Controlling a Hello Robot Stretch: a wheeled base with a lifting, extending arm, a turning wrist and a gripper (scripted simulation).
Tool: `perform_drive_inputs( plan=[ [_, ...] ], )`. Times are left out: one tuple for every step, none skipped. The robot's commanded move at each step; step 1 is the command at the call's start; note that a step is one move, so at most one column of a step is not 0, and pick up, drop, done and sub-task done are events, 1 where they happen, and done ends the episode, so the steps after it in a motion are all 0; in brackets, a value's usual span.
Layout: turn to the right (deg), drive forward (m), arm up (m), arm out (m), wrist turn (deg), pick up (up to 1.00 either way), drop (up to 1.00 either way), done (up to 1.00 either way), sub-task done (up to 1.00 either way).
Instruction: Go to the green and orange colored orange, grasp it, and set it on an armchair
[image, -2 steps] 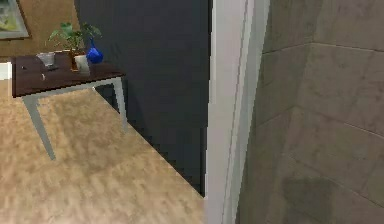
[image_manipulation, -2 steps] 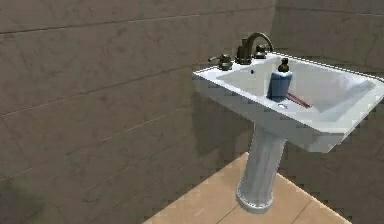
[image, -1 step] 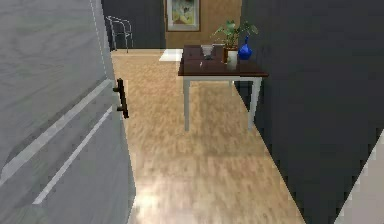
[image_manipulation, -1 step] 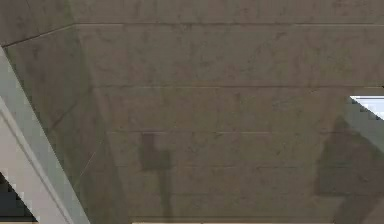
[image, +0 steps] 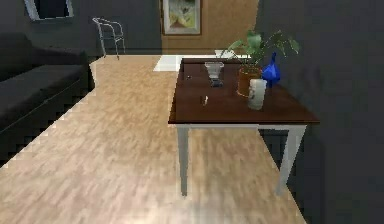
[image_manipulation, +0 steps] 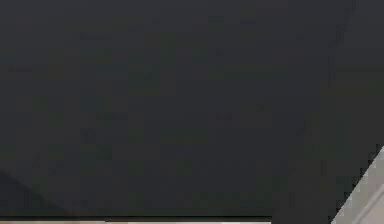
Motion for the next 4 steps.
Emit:
perform_drive_inputs(
  plan=[
    [-15.0, 0.00, 0.00, 0.00, 0.0, 0.00, 0.00, 0.00, 0.00],
    [0.0, 0.10, 0.00, 0.00, 0.0, 0.00, 0.00, 0.00, 0.00],
    [12.0, 0.00, 0.00, 0.00, 0.0, 0.00, 0.00, 0.00, 0.00],
    [0.0, 0.30, 0.00, 0.00, 0.0, 0.00, 0.00, 0.00, 0.00]
  ],
)
